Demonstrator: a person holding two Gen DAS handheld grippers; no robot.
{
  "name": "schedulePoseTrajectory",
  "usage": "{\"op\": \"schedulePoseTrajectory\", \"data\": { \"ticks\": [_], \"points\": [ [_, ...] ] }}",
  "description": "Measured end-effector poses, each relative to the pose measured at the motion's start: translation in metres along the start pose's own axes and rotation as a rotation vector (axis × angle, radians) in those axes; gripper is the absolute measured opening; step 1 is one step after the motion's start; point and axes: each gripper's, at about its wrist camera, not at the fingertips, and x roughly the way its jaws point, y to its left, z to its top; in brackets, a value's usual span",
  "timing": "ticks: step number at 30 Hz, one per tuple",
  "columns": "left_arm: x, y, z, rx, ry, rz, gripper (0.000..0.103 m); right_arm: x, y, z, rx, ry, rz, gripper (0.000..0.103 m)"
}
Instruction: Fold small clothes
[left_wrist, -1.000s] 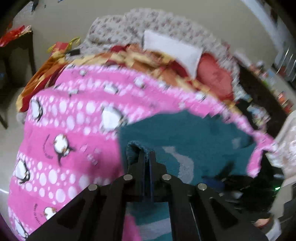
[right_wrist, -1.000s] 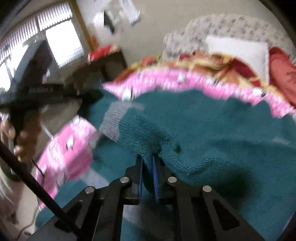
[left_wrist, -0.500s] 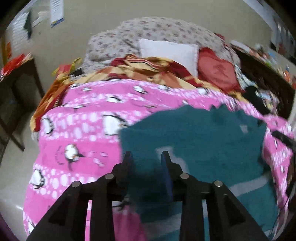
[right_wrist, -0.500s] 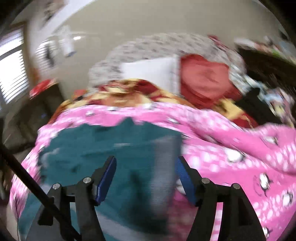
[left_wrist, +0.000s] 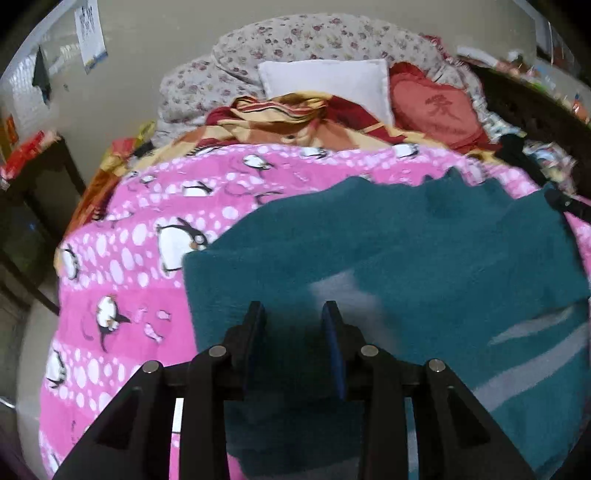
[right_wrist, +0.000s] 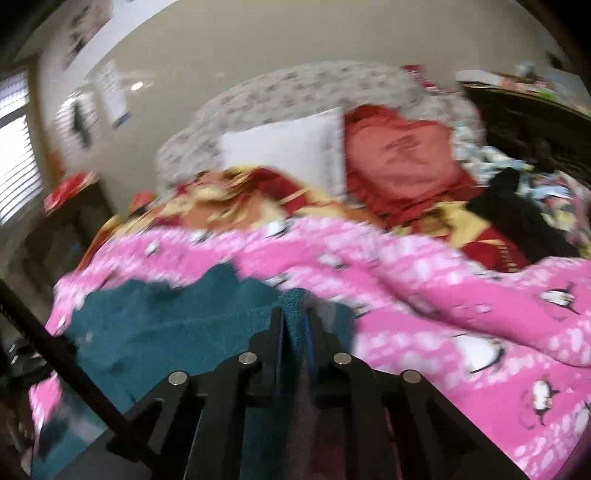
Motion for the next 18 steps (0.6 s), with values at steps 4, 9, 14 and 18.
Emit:
{"op": "schedulePoseTrajectory", "data": {
  "ticks": [4, 9, 14, 18],
  "points": [
    [0.016, 0.004, -0.008, -0.028, 0.021, -0.015, 0.033, 0.021, -0.002, -0.01, -0.025, 0.033, 0.019, 0.011],
    [-0.004, 0.014, -0.004, -0.075, 0.011, -0.032, 0.032, -0.028, -0.005, -0.003, 0.008, -0.034, 0.013, 0.044],
    [-0.017, 0.006, 0.004, -0.069, -0.034, -0.06, 0.034, -0.057, 0.04, -0.018, -0.107, -0.004, 0.186, 0.042],
    [-0.003, -0.015, 0.005, -0.035, -0.012, -0.07, 0.034, -0.035, 0.1, -0.036, -0.269, 0.077, 0.257, 0.036]
  ]
}}
